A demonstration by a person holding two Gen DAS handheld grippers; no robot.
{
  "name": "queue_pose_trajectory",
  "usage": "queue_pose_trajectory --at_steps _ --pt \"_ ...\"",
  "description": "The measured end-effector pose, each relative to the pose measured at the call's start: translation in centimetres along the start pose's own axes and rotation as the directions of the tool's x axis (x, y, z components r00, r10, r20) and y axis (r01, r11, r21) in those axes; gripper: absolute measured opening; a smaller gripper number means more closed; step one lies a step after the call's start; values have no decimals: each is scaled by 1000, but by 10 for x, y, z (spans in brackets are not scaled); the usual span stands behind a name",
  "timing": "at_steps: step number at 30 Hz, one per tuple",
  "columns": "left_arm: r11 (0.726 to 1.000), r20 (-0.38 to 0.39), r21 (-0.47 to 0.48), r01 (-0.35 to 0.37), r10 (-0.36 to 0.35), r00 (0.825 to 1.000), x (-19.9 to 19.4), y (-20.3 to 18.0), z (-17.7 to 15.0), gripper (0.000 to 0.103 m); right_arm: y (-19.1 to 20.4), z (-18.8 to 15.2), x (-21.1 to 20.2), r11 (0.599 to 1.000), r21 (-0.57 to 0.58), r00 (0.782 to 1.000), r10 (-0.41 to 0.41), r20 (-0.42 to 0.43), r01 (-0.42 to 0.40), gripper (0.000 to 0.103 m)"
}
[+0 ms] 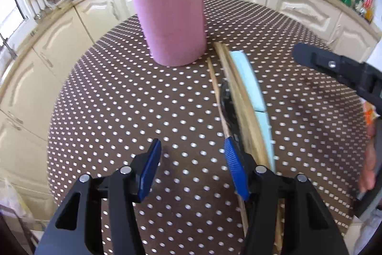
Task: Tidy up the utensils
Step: 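Withdraw both open tools from the cup back over the utensil pile, then grasp a chopstick with the left tool while the right tool grasps another chopstick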
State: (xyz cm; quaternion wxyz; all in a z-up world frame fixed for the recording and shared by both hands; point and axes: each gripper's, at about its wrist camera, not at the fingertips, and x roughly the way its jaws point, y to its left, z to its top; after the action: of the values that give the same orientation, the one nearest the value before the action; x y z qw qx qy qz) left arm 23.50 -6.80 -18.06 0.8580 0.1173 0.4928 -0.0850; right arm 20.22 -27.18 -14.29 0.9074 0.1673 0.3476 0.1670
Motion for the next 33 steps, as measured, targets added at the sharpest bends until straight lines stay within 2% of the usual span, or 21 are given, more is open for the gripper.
queue_pose_trajectory --at_steps 1,5,9,13,17,23,24,25,26,28,30,33 --pt "1000 -20 -16 7 -7 1000 5 0 1 55 1 -1 1 1000 -1 1000 3 -3 -3 54" --pt "998 -17 -43 45 -45 999 0 -1 2 55 2 -2 2 1000 -13 1000 4 -10 -4 54" --pt "999 -6 -14 37 -37 999 -9 -9 -1 55 1 -1 5 1000 -9 1000 6 -15 -6 54" --pt "995 -24 -12 94 -94 995 -14 -11 -8 55 1 -1 7 1000 -11 1000 9 -21 -10 54" --pt "998 -45 24 60 -59 997 -6 -24 -9 55 2 -3 9 1000 -17 999 10 -32 -11 54" --pt "996 -38 -18 82 -82 996 4 -26 5 55 6 -5 9 999 -41 999 7 -50 -9 54" --pt "996 -36 -25 88 -89 995 4 -23 7 53 7 -5 8 999 -46 999 5 -54 -7 54" --pt "995 -26 -26 92 -93 995 4 -23 8 44 8 -5 8 999 -51 998 4 -61 -7 54" --pt "996 -18 -25 91 -92 996 4 -23 10 40 9 -4 8 998 -56 998 2 -66 -5 54" --pt "996 -12 -31 82 -82 997 8 -18 14 19 12 -3 9 998 -70 996 -11 -84 5 54" --pt "997 -11 -32 77 -77 997 11 -11 18 8 15 -2 12 997 -79 995 -16 -101 8 53" --pt "992 -4 -72 105 -105 994 7 0 15 7 21 -2 20 992 -118 988 -55 -146 38 54"
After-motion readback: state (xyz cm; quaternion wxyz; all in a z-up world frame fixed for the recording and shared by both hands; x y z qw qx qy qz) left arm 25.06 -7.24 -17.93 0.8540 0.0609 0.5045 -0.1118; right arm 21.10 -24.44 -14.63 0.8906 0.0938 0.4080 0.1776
